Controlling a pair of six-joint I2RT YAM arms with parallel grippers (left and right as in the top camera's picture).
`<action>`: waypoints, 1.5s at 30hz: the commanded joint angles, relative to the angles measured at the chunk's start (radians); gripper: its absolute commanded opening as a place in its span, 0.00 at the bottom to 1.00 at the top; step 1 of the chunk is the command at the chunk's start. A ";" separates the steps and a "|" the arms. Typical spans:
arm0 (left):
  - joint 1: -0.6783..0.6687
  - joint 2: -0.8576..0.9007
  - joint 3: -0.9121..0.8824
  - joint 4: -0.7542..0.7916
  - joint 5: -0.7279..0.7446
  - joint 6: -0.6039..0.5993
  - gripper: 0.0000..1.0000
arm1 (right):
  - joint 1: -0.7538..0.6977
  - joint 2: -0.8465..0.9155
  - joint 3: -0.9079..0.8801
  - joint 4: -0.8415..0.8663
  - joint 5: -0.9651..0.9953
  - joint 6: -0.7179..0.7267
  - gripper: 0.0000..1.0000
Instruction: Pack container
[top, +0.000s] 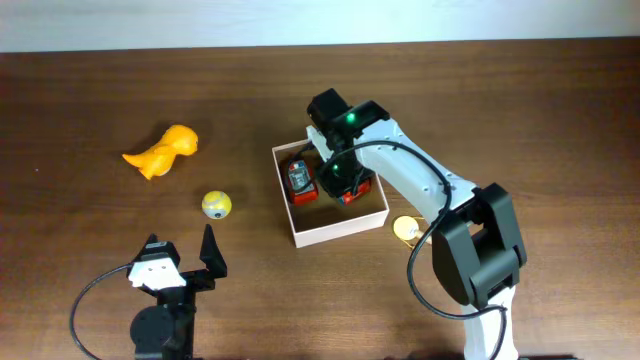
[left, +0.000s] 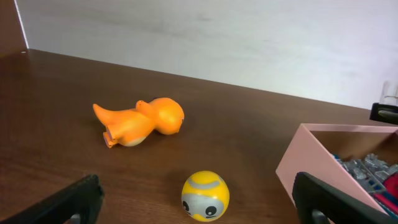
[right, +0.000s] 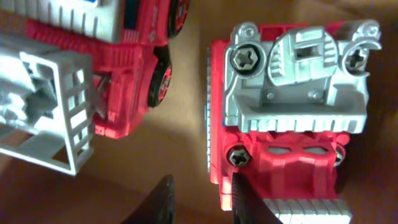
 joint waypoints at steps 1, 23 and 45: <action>0.005 -0.008 -0.005 0.003 0.004 0.016 0.99 | -0.008 0.005 -0.008 0.014 0.027 -0.003 0.25; 0.005 -0.008 -0.005 0.003 0.004 0.016 0.99 | -0.007 0.072 -0.008 0.115 -0.006 -0.013 0.25; 0.005 -0.008 -0.005 0.003 0.004 0.016 0.99 | -0.008 0.088 -0.008 0.187 0.085 -0.018 0.25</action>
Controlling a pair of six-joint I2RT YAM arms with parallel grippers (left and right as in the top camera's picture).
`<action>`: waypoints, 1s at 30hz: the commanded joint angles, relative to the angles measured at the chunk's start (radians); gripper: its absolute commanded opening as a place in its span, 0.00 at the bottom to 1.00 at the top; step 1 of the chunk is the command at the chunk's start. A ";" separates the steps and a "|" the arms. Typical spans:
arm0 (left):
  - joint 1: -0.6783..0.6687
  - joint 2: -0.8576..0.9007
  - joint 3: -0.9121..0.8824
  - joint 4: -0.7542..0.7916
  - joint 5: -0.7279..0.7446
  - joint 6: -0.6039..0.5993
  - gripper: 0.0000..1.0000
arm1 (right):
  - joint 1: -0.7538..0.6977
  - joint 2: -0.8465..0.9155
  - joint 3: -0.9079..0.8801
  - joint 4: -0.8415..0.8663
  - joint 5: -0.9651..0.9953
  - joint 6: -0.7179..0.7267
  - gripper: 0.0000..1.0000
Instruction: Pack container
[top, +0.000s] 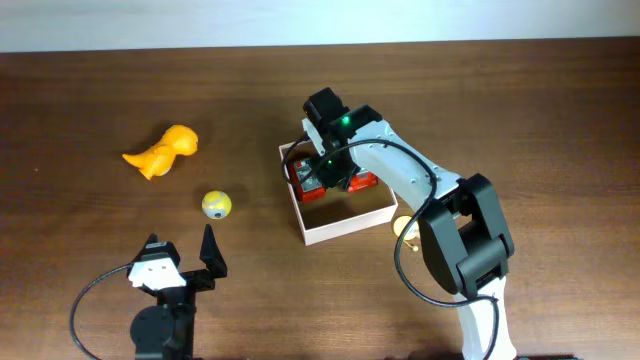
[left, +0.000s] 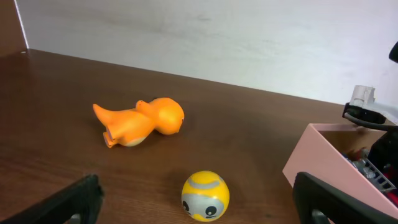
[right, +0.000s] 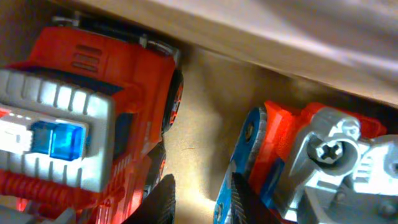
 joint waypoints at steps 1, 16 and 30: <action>0.005 -0.008 -0.005 0.003 0.004 0.016 0.99 | -0.005 0.012 -0.006 0.003 0.012 -0.008 0.25; 0.005 -0.008 -0.005 0.003 0.004 0.016 0.99 | -0.001 0.012 -0.006 0.003 -0.199 -0.008 0.25; 0.005 -0.008 -0.005 0.003 0.004 0.016 0.99 | -0.003 0.012 -0.006 0.003 -0.196 -0.008 0.53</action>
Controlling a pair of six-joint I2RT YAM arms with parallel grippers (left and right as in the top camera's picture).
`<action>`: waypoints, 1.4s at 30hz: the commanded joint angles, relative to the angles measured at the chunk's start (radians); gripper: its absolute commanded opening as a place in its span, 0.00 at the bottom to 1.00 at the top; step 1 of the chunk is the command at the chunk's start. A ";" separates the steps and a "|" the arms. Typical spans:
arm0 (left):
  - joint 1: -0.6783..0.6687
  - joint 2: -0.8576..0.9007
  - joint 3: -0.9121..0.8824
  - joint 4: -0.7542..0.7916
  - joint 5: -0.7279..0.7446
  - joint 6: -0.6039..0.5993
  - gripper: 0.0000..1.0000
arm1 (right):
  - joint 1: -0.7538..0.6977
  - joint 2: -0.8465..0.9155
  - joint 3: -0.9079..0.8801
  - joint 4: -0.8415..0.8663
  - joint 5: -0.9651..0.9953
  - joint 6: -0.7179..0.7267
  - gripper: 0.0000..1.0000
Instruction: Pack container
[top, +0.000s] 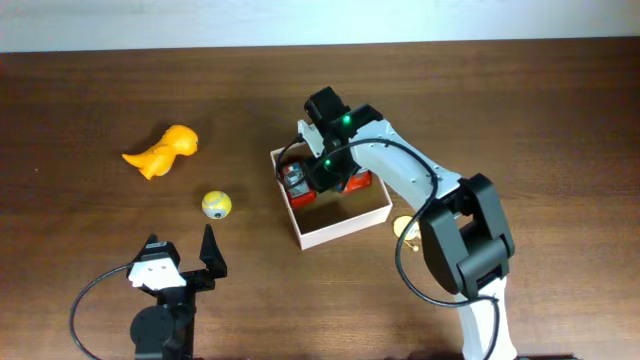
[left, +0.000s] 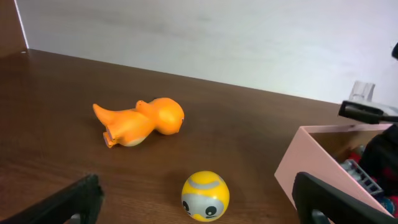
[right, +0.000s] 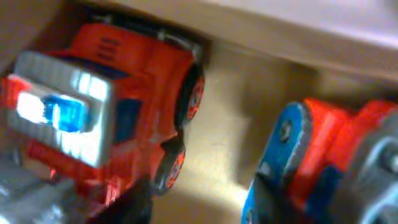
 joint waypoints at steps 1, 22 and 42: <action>0.005 -0.008 -0.005 0.003 0.004 0.016 0.99 | -0.002 0.015 -0.007 0.003 -0.010 -0.011 0.55; 0.005 -0.008 -0.005 0.003 0.003 0.016 0.99 | -0.002 0.015 -0.007 0.003 0.003 -0.011 0.31; 0.005 -0.008 -0.005 0.003 0.004 0.016 0.99 | -0.002 0.015 0.000 0.030 0.022 -0.014 0.43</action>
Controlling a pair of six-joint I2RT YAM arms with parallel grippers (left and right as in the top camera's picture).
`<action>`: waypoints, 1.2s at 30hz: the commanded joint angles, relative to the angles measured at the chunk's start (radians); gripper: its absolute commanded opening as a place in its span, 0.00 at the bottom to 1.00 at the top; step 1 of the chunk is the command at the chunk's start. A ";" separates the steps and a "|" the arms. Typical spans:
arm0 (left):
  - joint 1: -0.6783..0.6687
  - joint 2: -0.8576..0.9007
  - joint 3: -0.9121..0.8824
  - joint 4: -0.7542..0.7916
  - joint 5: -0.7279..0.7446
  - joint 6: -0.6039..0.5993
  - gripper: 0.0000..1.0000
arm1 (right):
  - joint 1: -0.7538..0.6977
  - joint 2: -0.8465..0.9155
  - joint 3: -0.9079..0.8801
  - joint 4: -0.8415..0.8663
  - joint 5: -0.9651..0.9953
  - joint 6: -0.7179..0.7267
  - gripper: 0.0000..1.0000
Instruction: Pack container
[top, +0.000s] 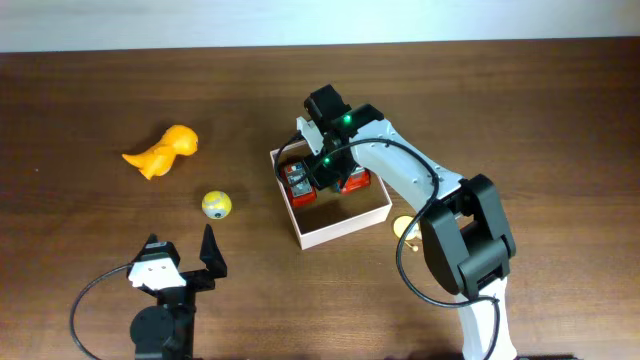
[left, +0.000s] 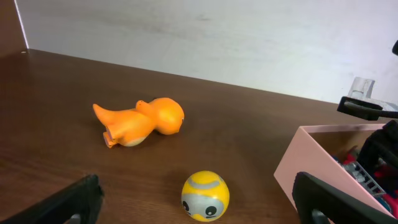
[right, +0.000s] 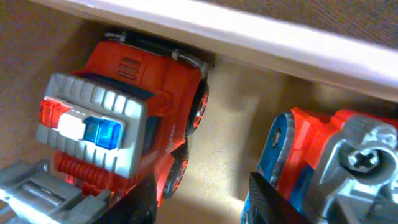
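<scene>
A pale pink box (top: 345, 228) stands mid-table with two red toy trucks in it. My right gripper (top: 325, 172) reaches down into the box between them. In the right wrist view it (right: 205, 202) is open over the bare box floor, with the red fire truck (right: 124, 137) on its left and the red-and-blue truck (right: 323, 155) on its right. An orange dinosaur (top: 162, 152) and a yellow ball (top: 217, 205) lie left of the box. My left gripper (top: 180, 262) rests open near the front edge, with the ball (left: 205, 196) and the dinosaur (left: 140, 122) ahead of it.
A small yellow object (top: 405, 228) lies just right of the box, partly under the right arm. The box's near wall (left: 311, 165) shows at the right of the left wrist view. A white wall lies beyond the table's far edge.
The right gripper has drawn back a little inside the box, so more of the fire truck shows. Its jaws stay open. Box, toys and left arm are unchanged.
At first the right gripper, jaws nearly shut, sat in the box by the right-hand truck. Then it was between the two trucks and the box stood a little further right. After that the box was back left and the jaws wider. The left arm never moved.
</scene>
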 joint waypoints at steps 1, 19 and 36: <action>0.005 -0.008 -0.005 0.003 0.004 0.016 0.99 | -0.001 0.018 -0.002 0.007 0.027 -0.011 0.43; 0.005 -0.008 -0.005 0.003 0.004 0.016 0.99 | -0.002 0.018 0.002 0.005 0.034 -0.010 0.22; 0.005 -0.008 -0.005 0.003 0.004 0.016 0.99 | -0.007 0.018 0.472 -0.301 0.041 -0.041 0.22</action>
